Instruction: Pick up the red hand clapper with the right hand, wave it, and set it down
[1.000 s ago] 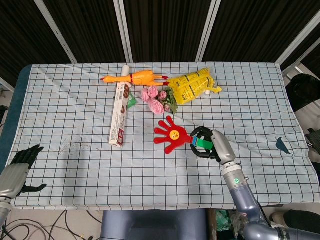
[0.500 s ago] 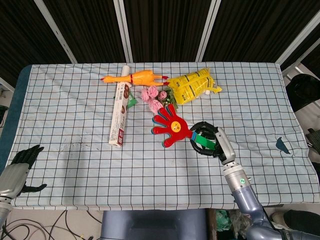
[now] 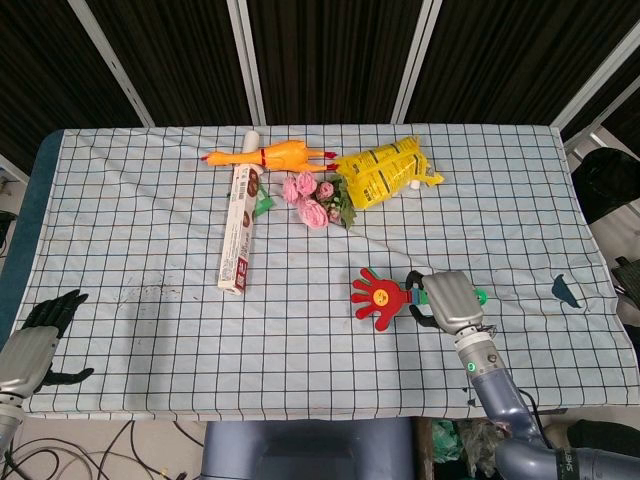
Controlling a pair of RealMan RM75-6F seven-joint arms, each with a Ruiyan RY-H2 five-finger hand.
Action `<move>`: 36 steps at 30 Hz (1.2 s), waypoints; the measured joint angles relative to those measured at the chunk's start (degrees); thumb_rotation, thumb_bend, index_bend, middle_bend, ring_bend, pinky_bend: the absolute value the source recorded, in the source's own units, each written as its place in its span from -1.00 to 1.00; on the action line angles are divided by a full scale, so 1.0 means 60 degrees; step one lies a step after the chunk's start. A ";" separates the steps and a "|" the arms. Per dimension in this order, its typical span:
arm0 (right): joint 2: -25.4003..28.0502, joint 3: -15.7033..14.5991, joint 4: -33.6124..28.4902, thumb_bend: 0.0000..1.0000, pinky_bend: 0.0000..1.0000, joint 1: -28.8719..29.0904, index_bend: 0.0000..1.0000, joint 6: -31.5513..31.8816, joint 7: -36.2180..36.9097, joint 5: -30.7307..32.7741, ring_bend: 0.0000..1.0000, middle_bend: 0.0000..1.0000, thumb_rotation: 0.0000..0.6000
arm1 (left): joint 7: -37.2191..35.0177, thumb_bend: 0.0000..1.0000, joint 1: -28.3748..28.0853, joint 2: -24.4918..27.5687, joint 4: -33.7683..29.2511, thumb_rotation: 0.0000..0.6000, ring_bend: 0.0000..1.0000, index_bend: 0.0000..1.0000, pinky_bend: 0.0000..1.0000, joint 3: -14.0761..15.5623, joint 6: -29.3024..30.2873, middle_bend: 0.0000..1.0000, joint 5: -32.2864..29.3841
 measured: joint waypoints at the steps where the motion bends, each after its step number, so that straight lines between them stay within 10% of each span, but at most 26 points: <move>1: -0.0026 -0.0029 0.0022 0.30 0.47 0.0027 0.71 0.0015 0.0016 0.0097 0.55 0.54 1.00 | 0.0000 -0.97 0.0000 0.0000 0.0000 1.00 -1.00 -1.00 -0.99 0.0001 -0.0001 -1.00 0.0000; 23: -0.0908 0.0160 0.1003 0.20 0.38 -0.0053 0.70 -0.0358 0.3325 0.0595 0.38 0.33 1.00 | -0.0032 -0.97 0.0011 0.0012 -0.0019 1.00 -1.00 -1.00 -0.99 0.0007 -0.0007 -1.00 -0.0022; 36: -0.1263 -0.0329 0.2216 -0.54 -0.54 0.0257 -0.20 -0.0751 0.2093 0.1235 -0.66 -0.65 1.00 | 0.0084 -0.97 -0.0014 -0.0002 -0.0021 1.00 -1.00 -1.00 -0.99 -0.0008 -0.0075 -1.00 -0.0133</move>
